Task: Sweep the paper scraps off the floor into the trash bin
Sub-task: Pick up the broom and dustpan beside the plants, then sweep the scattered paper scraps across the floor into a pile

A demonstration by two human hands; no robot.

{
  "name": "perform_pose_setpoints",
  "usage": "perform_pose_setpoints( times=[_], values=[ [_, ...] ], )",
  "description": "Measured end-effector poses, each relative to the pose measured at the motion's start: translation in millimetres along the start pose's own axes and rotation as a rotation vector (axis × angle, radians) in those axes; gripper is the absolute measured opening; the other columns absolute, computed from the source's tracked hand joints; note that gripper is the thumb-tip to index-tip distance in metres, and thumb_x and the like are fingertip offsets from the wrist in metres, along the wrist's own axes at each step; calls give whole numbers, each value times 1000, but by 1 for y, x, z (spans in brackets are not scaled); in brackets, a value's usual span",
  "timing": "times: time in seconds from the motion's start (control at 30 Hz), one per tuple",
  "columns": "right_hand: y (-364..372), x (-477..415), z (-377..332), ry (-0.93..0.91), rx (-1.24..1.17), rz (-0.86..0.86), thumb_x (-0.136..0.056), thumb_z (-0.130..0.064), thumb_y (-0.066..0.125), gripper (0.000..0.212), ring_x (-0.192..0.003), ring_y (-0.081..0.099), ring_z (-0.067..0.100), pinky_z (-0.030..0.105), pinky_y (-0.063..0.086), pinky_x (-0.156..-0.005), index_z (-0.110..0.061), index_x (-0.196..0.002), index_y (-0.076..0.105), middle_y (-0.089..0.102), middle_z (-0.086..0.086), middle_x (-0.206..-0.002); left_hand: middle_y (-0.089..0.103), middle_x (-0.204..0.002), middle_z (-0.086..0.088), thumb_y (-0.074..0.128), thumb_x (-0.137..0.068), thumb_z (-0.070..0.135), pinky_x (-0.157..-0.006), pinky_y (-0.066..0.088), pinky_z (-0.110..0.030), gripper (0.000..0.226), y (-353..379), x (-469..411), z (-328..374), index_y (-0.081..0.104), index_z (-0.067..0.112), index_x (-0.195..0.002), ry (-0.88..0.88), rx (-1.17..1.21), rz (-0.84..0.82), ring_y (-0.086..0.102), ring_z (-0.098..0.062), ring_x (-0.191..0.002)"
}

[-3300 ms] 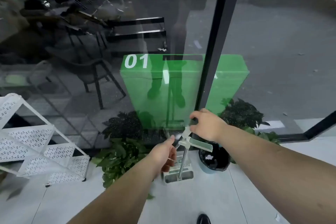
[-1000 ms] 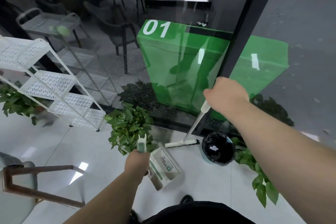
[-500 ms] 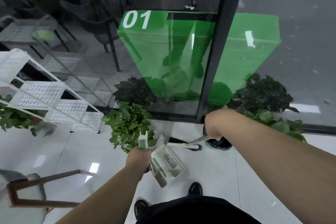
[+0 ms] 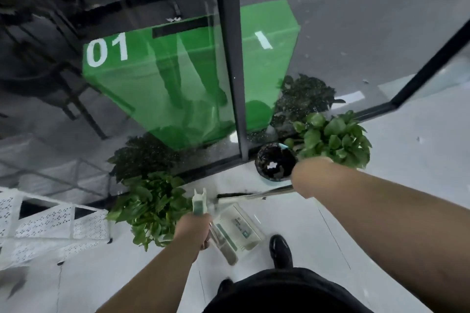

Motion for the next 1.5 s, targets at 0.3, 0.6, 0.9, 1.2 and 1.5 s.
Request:
perform_pose_setpoints(
  times=[0.3, 0.6, 0.9, 1.2, 1.5],
  values=[
    [117, 61, 0, 45, -142, -71, -100, -31, 53, 17, -73, 52, 18, 33, 49, -84, -17, -93, 59, 48, -5, -75, 58, -54, -9, 59, -89, 11, -44, 41, -23, 12, 6, 5, -16, 66, 4, -83, 290, -231, -106, 52, -23, -47],
    [266, 159, 32, 356, -635, -282, -107, -24, 41, 20, -54, 43, 10, 17, 33, -46, -9, -98, 50, 48, 1, -71, 56, -52, -10, 60, -91, 18, -48, 39, -25, 15, 62, 51, -20, 65, 4, -88, 488, -513, -244, 50, -24, -46],
    [407, 198, 80, 620, -1213, -312, -105, -25, 40, 24, -56, 46, 18, 24, 41, -51, -2, -108, 45, 49, 8, -77, 46, -51, -8, 62, -88, 10, -46, 31, -24, 10, 161, 103, -24, 55, 5, -84, 552, -614, -376, 36, -18, -39],
    [531, 166, 144, 631, -1781, -398, -102, -36, 40, 30, -60, 37, 20, 27, 36, -60, -7, -97, 43, 41, 7, -73, 52, -62, -12, 63, -90, 21, -49, 38, -28, 20, 270, 155, -36, 61, 2, -91, 594, -697, -297, 45, -24, -47],
    [636, 182, 223, 766, -1919, -413, -103, -31, 43, 25, -61, 39, 19, 28, 36, -52, -9, -114, 39, 45, 10, -85, 44, -63, -7, 63, -95, 16, -44, 35, -24, 15, 384, 214, -44, 57, 6, -86, 559, -664, -314, 39, -20, -48]
  ],
)
Point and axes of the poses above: each hand's wrist, its own x-axis away from the middle knuckle, its own y-axis out of the palm, z = x × y, the point moved 5 cm from there along -x, towards the middle knuckle
